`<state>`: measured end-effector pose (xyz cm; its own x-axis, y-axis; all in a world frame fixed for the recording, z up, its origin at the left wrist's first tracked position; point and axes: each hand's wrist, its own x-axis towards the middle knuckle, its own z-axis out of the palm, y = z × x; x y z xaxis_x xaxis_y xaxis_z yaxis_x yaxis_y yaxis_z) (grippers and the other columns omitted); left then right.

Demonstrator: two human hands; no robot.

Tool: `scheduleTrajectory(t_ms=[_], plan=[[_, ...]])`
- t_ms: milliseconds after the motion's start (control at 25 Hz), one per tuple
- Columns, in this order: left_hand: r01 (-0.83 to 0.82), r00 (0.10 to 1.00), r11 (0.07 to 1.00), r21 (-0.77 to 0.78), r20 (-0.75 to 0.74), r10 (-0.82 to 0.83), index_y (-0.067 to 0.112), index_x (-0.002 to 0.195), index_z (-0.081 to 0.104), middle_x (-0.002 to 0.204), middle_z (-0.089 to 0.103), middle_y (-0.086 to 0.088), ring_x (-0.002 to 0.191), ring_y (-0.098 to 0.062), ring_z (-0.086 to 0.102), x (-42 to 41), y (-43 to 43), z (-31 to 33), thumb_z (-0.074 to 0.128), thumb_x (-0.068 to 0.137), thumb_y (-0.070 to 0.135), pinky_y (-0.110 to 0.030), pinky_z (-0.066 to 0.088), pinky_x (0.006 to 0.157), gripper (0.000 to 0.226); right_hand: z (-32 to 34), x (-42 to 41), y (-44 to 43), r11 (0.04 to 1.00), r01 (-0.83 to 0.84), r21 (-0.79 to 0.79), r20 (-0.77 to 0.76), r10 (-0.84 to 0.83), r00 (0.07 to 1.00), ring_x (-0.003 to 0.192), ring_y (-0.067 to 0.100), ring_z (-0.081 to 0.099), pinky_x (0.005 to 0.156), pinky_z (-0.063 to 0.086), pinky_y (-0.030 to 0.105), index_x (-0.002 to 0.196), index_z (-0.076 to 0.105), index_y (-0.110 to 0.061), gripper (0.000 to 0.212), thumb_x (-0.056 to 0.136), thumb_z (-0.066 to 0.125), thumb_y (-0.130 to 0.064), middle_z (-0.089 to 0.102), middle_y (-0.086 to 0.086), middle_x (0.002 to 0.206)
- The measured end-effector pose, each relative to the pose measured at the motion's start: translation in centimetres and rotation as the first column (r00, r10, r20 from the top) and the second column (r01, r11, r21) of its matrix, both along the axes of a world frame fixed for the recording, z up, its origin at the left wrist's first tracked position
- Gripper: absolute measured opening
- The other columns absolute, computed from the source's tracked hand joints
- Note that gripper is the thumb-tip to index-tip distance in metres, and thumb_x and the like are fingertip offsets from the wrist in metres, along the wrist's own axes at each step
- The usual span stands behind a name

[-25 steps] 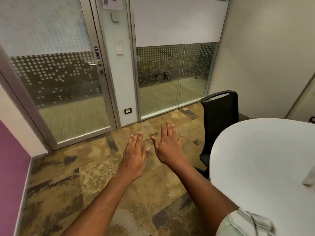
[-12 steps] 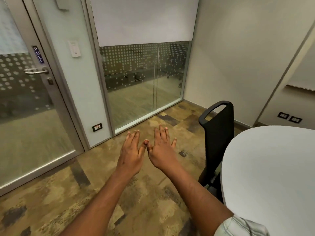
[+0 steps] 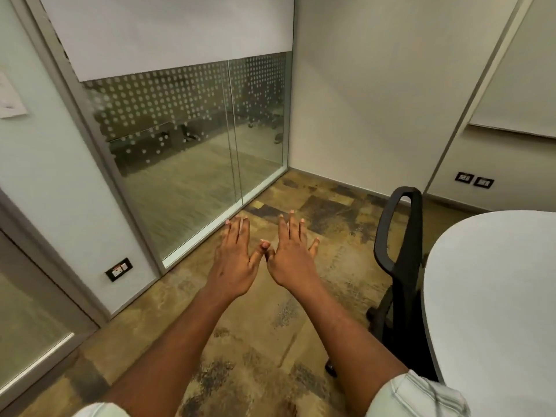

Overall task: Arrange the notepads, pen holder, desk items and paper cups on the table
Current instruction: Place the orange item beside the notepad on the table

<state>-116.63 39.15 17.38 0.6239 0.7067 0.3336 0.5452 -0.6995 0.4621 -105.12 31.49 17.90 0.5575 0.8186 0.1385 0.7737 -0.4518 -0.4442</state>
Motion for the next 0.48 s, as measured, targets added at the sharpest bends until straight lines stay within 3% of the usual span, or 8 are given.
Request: scheduleTrajectory(t_ms=[200, 480], plan=[[0.002, 1.000, 1.000, -0.014, -0.030, -0.002, 0.018, 0.152, 0.008, 0.160, 0.008, -0.005, 0.148, -0.021, -0.001, 7.5, 10.7, -0.9, 0.003, 0.079, 0.075, -0.040, 0.009, 0.121, 0.093, -0.5, 7.1, 11.8, 0.997, 0.073, 0.028, -0.097, -0.070, 0.993, 0.145, 0.021, -0.019, 0.111, -0.008, 0.059, 0.152, -0.001, -0.023, 0.070, 0.097, 0.029, -0.054, -0.020, -0.004, 0.158], [0.073, 0.997, 0.995, -0.060, -0.023, -0.075, 0.015, 0.151, 0.017, 0.159, 0.014, -0.005, 0.148, -0.022, 0.004, 21.7, 24.2, -1.7, 0.007, 0.080, 0.071, -0.040, 0.012, 0.120, 0.091, -0.2, 20.7, 24.4, 0.989, 0.150, -0.014, -0.079, -0.151, 0.985, 0.145, 0.022, -0.019, 0.111, -0.011, 0.058, 0.152, -0.002, -0.022, 0.070, 0.097, 0.023, -0.057, -0.021, -0.003, 0.158]])
